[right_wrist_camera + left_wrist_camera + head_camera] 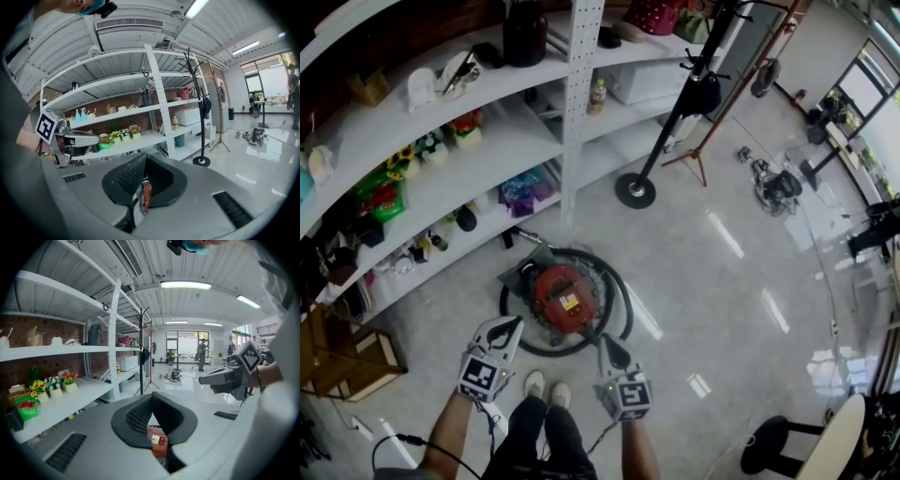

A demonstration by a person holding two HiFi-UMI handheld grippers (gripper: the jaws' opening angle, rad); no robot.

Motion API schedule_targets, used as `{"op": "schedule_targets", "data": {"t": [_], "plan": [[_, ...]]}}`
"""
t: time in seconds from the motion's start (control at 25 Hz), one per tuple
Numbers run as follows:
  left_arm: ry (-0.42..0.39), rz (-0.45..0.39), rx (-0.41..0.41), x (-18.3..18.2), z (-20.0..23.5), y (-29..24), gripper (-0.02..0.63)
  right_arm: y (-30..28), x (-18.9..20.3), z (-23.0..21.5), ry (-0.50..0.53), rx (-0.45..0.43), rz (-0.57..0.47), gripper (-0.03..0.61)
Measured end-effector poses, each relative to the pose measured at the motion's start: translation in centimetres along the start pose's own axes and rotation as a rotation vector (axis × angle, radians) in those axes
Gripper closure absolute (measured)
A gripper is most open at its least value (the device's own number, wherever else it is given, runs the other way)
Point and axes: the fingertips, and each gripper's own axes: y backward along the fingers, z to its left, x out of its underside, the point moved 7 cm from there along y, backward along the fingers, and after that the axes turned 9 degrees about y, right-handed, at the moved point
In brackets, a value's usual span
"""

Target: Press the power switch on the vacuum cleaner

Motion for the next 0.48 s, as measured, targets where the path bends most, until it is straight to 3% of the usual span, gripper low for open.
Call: {"op": "schedule_targets", "data": {"t": [0.48], "plan": [[0.017,0.062,0.027,5.6,2.7,-3.8,0.607,-4.8,4.7,-0.4,-0.019,0.002,0.044,0.566]]}}
